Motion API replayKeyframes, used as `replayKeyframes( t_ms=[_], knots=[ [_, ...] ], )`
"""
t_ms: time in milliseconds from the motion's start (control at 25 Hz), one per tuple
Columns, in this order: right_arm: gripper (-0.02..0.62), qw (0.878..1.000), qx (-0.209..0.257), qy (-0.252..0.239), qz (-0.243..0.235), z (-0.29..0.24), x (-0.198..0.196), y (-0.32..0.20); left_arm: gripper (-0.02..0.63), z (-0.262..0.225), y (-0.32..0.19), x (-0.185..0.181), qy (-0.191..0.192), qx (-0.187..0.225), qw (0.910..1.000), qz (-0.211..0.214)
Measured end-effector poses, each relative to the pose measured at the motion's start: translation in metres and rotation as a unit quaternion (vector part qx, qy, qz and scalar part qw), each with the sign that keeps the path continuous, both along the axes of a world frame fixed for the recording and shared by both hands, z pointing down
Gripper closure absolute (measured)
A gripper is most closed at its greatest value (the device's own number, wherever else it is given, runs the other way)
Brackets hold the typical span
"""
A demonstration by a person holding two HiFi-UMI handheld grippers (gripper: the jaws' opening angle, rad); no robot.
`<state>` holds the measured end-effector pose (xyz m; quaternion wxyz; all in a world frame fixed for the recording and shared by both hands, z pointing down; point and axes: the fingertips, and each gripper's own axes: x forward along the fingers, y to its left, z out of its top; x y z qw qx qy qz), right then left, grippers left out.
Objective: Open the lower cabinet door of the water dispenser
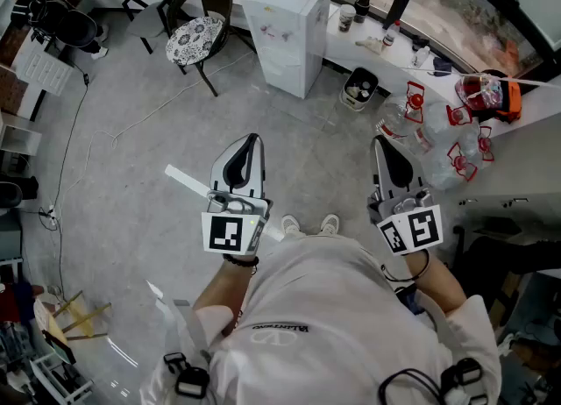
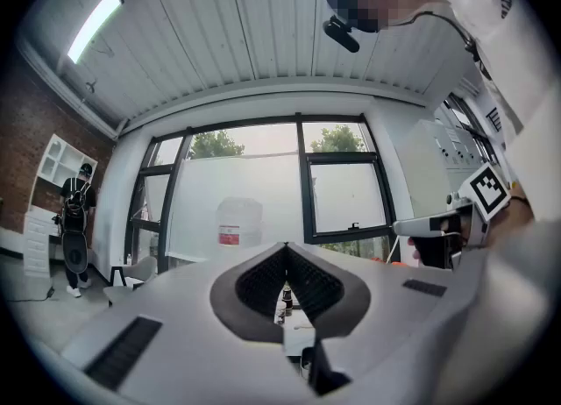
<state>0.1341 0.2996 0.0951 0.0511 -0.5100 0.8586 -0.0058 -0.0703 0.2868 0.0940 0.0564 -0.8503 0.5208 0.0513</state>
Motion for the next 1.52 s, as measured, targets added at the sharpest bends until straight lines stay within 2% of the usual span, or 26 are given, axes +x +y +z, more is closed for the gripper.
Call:
replayKeyframes(
  t_ms=[360, 920, 1200, 1520],
  knots=[
    [0.575, 1.0, 0.003, -0.014, -0.008, -0.003, -0.016, 0.003, 0.603, 0.001, 0.003, -0.016, 0.005, 0.002, 1.0, 0.002],
    [0.575, 1.0, 0.004, 0.0, -0.021, 0.002, -0.072, 0.0, 0.603, 0.015, 0.005, -0.071, -0.001, -0.012, 0.9999, 0.002],
    [0.575, 1.0, 0.004, 0.003, -0.028, 0.005, -0.072, -0.019, 0.603, 0.015, -0.013, -0.064, 0.007, -0.011, 0.9999, 0.005],
    [0.575, 0.999, -0.011, 0.001, -0.036, 0.018, -0.058, -0.071, 0.603, 0.021, -0.061, -0.049, 0.005, -0.017, 0.9998, -0.003]
  ],
)
